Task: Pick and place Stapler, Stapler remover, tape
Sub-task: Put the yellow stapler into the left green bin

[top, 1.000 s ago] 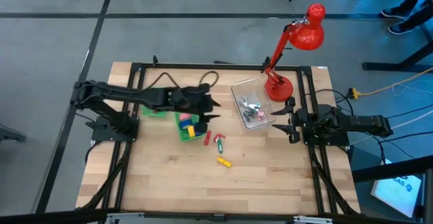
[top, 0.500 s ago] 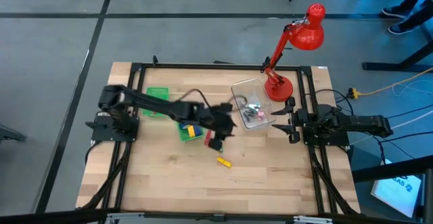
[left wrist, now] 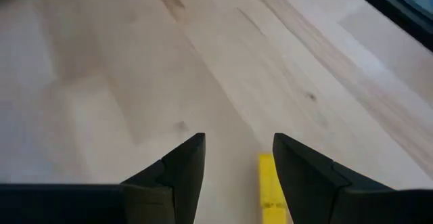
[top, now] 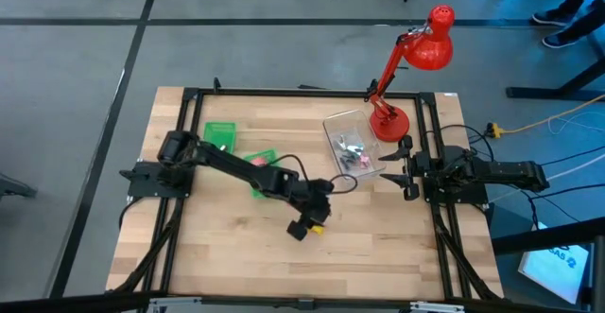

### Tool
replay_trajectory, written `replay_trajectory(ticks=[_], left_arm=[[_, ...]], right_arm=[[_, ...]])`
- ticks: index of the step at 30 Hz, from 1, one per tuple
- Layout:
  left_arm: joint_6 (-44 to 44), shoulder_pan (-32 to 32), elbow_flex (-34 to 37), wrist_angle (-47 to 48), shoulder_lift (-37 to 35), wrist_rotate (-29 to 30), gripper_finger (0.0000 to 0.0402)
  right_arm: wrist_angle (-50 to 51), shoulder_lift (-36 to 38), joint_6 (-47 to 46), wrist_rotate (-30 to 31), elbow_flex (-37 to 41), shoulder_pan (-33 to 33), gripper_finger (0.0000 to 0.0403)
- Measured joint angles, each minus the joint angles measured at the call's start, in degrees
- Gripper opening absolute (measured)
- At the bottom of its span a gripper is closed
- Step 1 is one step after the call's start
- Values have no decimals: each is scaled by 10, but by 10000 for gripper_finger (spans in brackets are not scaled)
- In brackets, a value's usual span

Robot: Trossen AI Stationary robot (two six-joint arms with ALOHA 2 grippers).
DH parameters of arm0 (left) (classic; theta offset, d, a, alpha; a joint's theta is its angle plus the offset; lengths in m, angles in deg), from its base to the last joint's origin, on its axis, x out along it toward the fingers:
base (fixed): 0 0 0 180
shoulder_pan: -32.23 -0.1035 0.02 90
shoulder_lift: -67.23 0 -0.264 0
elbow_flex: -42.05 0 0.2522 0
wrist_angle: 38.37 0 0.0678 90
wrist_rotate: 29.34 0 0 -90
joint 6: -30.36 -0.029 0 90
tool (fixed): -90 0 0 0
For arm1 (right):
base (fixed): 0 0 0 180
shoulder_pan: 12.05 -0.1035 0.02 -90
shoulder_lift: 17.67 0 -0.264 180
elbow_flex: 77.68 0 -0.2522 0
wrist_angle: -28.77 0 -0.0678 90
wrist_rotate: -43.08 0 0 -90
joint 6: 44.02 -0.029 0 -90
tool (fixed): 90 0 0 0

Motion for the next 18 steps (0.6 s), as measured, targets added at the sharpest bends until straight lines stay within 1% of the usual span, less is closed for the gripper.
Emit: replay_trajectory(ticks=[4, 8, 15, 18], left_arm=[[3, 3, 0, -1, 21, -15, 171], [32, 9, 0, -5, 40, -36, 170], [46, 21, 1, -5, 60, -41, 169], [42, 20, 0, -24, 70, -39, 169]], right_arm=[[0, 0, 0, 0, 0, 0, 232], [0, 0, 0, 0, 0, 0, 232], [0, 0, 0, 0, 0, 0, 232], [0, 0, 0, 0, 0, 0, 232]])
